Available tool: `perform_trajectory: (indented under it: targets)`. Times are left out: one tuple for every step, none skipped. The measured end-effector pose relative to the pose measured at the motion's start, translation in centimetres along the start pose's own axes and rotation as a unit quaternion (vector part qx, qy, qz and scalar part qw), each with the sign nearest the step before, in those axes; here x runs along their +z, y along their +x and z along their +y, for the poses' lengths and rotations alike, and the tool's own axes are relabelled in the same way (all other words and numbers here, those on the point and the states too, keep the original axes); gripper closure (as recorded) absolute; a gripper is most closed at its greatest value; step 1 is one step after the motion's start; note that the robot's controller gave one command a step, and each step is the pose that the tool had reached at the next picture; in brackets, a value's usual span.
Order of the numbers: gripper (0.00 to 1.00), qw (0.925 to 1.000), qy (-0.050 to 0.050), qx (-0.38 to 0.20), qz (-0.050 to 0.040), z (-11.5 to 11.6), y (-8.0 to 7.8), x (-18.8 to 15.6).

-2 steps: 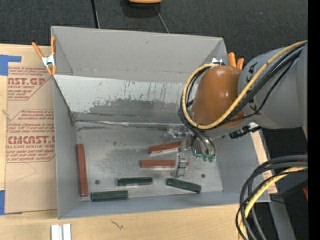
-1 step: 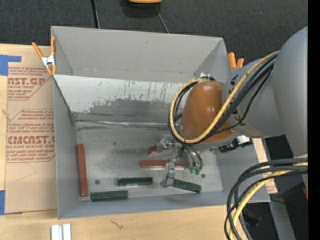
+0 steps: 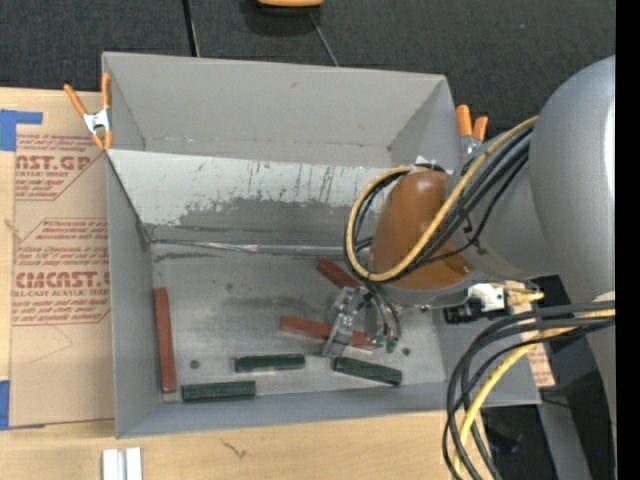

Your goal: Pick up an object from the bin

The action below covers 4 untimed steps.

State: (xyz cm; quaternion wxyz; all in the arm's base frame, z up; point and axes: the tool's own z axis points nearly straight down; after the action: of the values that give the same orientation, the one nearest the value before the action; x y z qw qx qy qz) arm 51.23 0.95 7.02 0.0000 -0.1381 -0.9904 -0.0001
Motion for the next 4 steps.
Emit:
perform_trajectory:
  targets:
    - [1.0, 1.0, 0.0, 0.0, 0.0, 0.0, 0.0, 0.0]
    - [1.0, 1.0, 0.0, 0.0, 0.0, 0.0, 0.0, 0.0]
    - [1.0, 1.0, 0.0, 0.0, 0.0, 0.0, 0.0, 0.0]
    - [1.0, 1.0, 0.0, 0.0, 0.0, 0.0, 0.0, 0.0]
